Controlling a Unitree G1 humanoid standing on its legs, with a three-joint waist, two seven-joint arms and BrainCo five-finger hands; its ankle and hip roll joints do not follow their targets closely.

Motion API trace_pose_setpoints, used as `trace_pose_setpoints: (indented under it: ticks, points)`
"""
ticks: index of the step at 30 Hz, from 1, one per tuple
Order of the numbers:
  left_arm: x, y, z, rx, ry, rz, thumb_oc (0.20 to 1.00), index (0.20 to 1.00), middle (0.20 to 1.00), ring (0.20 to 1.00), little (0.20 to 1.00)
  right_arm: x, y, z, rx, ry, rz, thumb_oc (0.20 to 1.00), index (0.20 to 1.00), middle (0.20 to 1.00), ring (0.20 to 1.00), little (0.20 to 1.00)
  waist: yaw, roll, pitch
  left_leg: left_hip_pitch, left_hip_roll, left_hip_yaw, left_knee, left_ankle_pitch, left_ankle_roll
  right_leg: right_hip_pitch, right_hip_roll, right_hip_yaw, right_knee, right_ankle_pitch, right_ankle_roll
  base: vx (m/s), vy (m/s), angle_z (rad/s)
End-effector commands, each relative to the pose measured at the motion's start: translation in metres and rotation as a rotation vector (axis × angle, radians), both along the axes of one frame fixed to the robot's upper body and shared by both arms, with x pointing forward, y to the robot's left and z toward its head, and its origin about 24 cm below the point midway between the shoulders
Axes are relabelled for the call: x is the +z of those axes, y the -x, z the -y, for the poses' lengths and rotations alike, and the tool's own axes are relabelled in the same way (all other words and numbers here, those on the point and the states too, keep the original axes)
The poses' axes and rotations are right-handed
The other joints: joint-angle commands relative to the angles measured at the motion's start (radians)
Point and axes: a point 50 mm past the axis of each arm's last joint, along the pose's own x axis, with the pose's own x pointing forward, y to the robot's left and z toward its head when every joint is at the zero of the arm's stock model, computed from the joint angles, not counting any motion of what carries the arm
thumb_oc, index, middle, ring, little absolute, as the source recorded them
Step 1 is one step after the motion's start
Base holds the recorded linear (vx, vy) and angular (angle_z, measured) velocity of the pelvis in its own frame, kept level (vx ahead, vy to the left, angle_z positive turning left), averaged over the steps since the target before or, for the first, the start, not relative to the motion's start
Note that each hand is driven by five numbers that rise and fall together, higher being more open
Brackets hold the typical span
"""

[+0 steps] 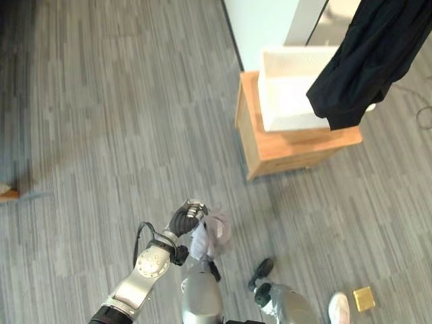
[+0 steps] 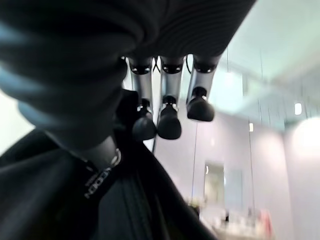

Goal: Pick up bed clothes into laundry basket.

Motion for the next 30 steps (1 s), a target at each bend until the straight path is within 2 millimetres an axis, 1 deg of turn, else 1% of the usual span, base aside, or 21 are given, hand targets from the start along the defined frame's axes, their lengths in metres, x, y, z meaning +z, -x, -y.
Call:
trace_pose_setpoints:
  ticks: [1, 3, 4, 6, 7, 8, 9, 10, 11, 12, 14, 15, 16, 17, 18, 19, 20, 21, 23, 26, 30]
  points:
    - [0.023, -0.004, 0.003, -0.044, 0.037, 0.1, 0.2, 0.2, 0.2, 0.2, 0.2, 0.043, 0.035, -0.003, 0.007, -0.014, 0.166, 0.2, 0.2, 0.2, 0.2, 0.2, -0.008, -0.063, -0.039, 0.1, 0.057, -0.045, -0.053, -0.074, -0.166, -0.044, -0.019, 0.063, -0.402, 0.072, 0.033, 0.37, -0.142, 0.38]
    - [0.025, -0.006, 0.0, -0.035, 0.046, 0.108, 0.2, 0.2, 0.2, 0.2, 0.2, 0.046, 0.035, -0.011, 0.012, 0.024, 0.156, 0.2, 0.2, 0.2, 0.2, 0.2, -0.035, -0.067, -0.056, 0.14, 0.07, -0.064, -0.071, -0.095, -0.202, -0.082, -0.027, 0.071, -0.613, 0.144, 0.048, 0.35, -0.154, 0.32]
    - [0.025, -0.006, 0.001, -0.035, 0.048, 0.108, 0.2, 0.2, 0.2, 0.2, 0.2, 0.046, 0.036, -0.011, 0.012, 0.026, 0.156, 0.2, 0.2, 0.2, 0.2, 0.2, -0.036, -0.063, -0.056, 0.14, 0.071, -0.065, -0.07, -0.096, -0.203, -0.076, -0.023, 0.068, -0.627, 0.152, 0.049, 0.44, -0.21, 0.37]
    - [0.023, -0.004, 0.0, -0.02, 0.06, 0.099, 0.2, 0.2, 0.2, 0.2, 0.2, 0.046, 0.036, -0.013, 0.031, 0.026, 0.143, 0.2, 0.2, 0.2, 0.2, 0.2, -0.057, -0.079, -0.088, 0.181, 0.073, -0.074, -0.072, -0.125, -0.218, -0.077, -0.02, 0.094, -0.651, 0.168, 0.049, 0.44, -0.223, 0.37]
    - [0.018, -0.001, 0.001, -0.002, 0.078, 0.083, 0.2, 0.2, 0.2, 0.2, 0.2, 0.042, 0.035, -0.027, 0.087, 0.072, 0.134, 0.2, 0.2, 0.2, 0.2, 0.2, -0.069, -0.085, -0.111, 0.197, 0.088, -0.077, -0.003, -0.145, -0.22, -0.037, -0.006, 0.09, -0.65, 0.175, 0.031, 0.27, -0.171, 0.61]
    - [0.018, -0.001, 0.001, -0.001, 0.076, 0.082, 0.2, 0.2, 0.2, 0.2, 0.2, 0.041, 0.034, -0.026, 0.088, 0.07, 0.132, 0.2, 0.2, 0.2, 0.2, 0.2, -0.074, -0.083, -0.112, 0.19, 0.095, -0.085, 0.01, -0.151, -0.221, -0.033, -0.003, 0.083, -0.65, 0.173, 0.03, 0.46, -0.399, 0.76]
    - [0.016, 0.003, 0.003, 0.016, 0.138, 0.06, 0.2, 0.2, 0.2, 0.2, 0.2, 0.038, 0.035, -0.043, 0.159, 0.109, 0.132, 0.2, 0.2, 0.2, 0.2, 0.2, -0.077, -0.082, -0.11, 0.147, 0.141, -0.097, 0.169, -0.119, -0.224, 0.023, 0.025, 0.062, -0.65, 0.156, -0.014, 0.18, -0.241, 0.85]
    - [0.016, 0.004, 0.003, 0.017, 0.136, 0.058, 0.2, 0.2, 0.2, 0.2, 0.2, 0.038, 0.035, -0.043, 0.16, 0.107, 0.131, 0.2, 0.2, 0.2, 0.2, 0.2, -0.081, -0.079, -0.11, 0.14, 0.149, -0.106, 0.181, -0.123, -0.227, 0.026, 0.03, 0.056, -0.651, 0.154, -0.017, 0.32, -0.451, 0.6]
    - [0.014, 0.006, 0.007, 0.013, 0.157, 0.045, 0.2, 0.2, 0.2, 0.2, 0.2, 0.034, 0.037, -0.05, 0.217, 0.113, 0.136, 0.2, 0.2, 0.2, 0.2, 0.2, -0.078, -0.081, -0.096, 0.081, 0.198, -0.113, 0.343, -0.069, -0.215, 0.086, 0.059, 0.033, -0.663, 0.118, -0.066, 0.2, -0.311, 0.5]
    - [0.014, 0.008, 0.009, 0.002, 0.158, 0.04, 0.2, 0.2, 0.2, 0.2, 0.2, 0.032, 0.037, -0.052, 0.241, 0.103, 0.135, 0.2, 0.2, 0.2, 0.2, 0.2, -0.08, -0.078, -0.09, 0.053, 0.204, -0.123, 0.402, -0.07, -0.208, 0.113, 0.076, 0.025, -0.665, 0.096, -0.084, 0.26, -0.378, 0.32]
    - [0.013, 0.008, 0.009, -0.004, 0.143, 0.036, 0.2, 0.2, 0.2, 0.2, 0.2, 0.026, 0.035, -0.052, 0.253, 0.093, 0.135, 0.2, 0.2, 0.2, 0.2, 0.2, -0.082, -0.079, -0.083, 0.019, 0.209, -0.111, 0.437, -0.078, -0.203, 0.138, 0.087, 0.016, -0.665, 0.074, -0.091, 0.13, -0.13, 0.26]
    - [0.013, 0.007, 0.011, -0.012, 0.143, 0.035, 0.2, 0.2, 0.2, 0.2, 0.2, 0.014, 0.032, -0.054, 0.272, 0.104, 0.123, 0.2, 0.2, 0.2, 0.2, 0.2, -0.075, -0.075, -0.077, -0.033, 0.159, -0.091, 0.383, -0.128, -0.184, 0.16, 0.085, 0.019, -0.665, 0.049, -0.084, 0.09, -0.02, 0.22]
    - [0.012, 0.008, 0.011, -0.011, 0.139, 0.033, 0.2, 0.2, 0.2, 0.2, 0.2, 0.013, 0.032, -0.053, 0.272, 0.1, 0.122, 0.2, 0.2, 0.2, 0.2, 0.2, -0.074, -0.079, -0.079, -0.033, 0.157, -0.09, 0.382, -0.127, -0.183, 0.159, 0.084, 0.019, -0.665, 0.049, -0.084, 0.23, 0.073, 0.08]
    - [0.014, 0.007, 0.014, -0.015, 0.153, 0.043, 0.2, 0.2, 0.2, 0.2, 0.2, -0.001, 0.027, -0.051, 0.28, 0.109, 0.093, 0.2, 0.2, 0.2, 0.2, 0.2, -0.057, -0.049, -0.084, -0.065, 0.086, -0.103, 0.213, -0.087, -0.183, 0.172, 0.101, 0.039, -0.665, 0.033, -0.064, 0.21, 0.167, 0.02]
    - [0.014, 0.007, 0.014, -0.019, 0.152, 0.042, 0.2, 0.2, 0.2, 0.2, 0.2, -0.008, 0.023, -0.045, 0.271, 0.096, 0.076, 0.2, 0.2, 0.2, 0.2, 0.2, -0.049, -0.032, -0.09, -0.064, 0.081, -0.096, 0.106, -0.038, -0.19, 0.179, 0.106, 0.038, -0.665, 0.03, -0.05, 0.25, 0.216, -0.25]
    - [0.014, 0.007, 0.014, -0.017, 0.143, 0.044, 0.2, 0.2, 0.2, 0.2, 0.2, -0.013, 0.02, -0.036, 0.236, 0.086, 0.057, 0.2, 0.2, 0.2, 0.2, 0.2, -0.055, -0.017, -0.099, -0.032, 0.089, -0.062, 0.026, -0.024, -0.19, 0.178, 0.107, 0.027, -0.665, 0.029, -0.04, 0.15, 0.147, -0.52]
    - [0.014, 0.007, 0.016, -0.034, 0.137, 0.04, 0.2, 0.2, 0.2, 0.2, 0.2, -0.012, 0.021, -0.028, 0.203, 0.071, 0.061, 0.2, 0.2, 0.2, 0.2, 0.2, -0.07, -0.008, -0.106, -0.003, 0.106, -0.034, -0.014, -0.015, -0.201, 0.18, 0.1, 0.023, -0.665, 0.015, -0.031, 0.07, 0.079, -0.6]
    - [0.014, 0.007, 0.017, -0.04, 0.137, 0.041, 0.2, 0.2, 0.2, 0.2, 0.2, -0.019, 0.016, -0.026, 0.198, 0.063, 0.034, 0.2, 0.2, 0.2, 0.2, 0.2, -0.062, -0.006, -0.094, 0.021, 0.086, -0.029, -0.044, 0.018, -0.194, 0.181, 0.106, 0.019, -0.665, 0.022, -0.035, 0.02, 0.057, -0.47]
    - [0.016, 0.005, 0.021, -0.052, 0.139, 0.052, 0.2, 0.2, 0.2, 0.2, 0.2, -0.027, 0.013, -0.025, 0.226, 0.034, 0.027, 0.2, 0.2, 0.2, 0.2, 0.2, -0.082, 0.002, -0.086, 0.034, 0.094, 0.003, -0.066, 0.023, -0.196, 0.174, 0.104, 0.012, -0.665, 0.04, -0.037, -0.04, 0.057, -0.27]
    - [0.015, 0.005, 0.024, -0.058, 0.145, 0.051, 0.2, 0.2, 0.2, 0.2, 0.2, -0.041, 0.006, -0.023, 0.244, -0.003, 0.002, 0.2, 0.2, 0.2, 0.2, 0.2, -0.093, 0.009, -0.089, 0.047, 0.087, 0.009, -0.078, 0.021, -0.193, 0.162, 0.098, 0.026, -0.665, 0.05, -0.03, 0.0, 0.061, -0.17]
    - [0.009, 0.006, 0.024, -0.052, 0.146, 0.035, 0.2, 0.2, 0.2, 0.2, 0.2, -0.068, -0.008, -0.022, 0.267, -0.055, -0.061, 0.2, 0.2, 0.2, 0.2, 0.2, -0.089, 0.009, -0.089, 0.044, 0.084, 0.011, -0.08, 0.023, -0.193, 0.149, 0.089, 0.039, -0.665, 0.061, -0.022, -0.01, 0.027, 0.02]
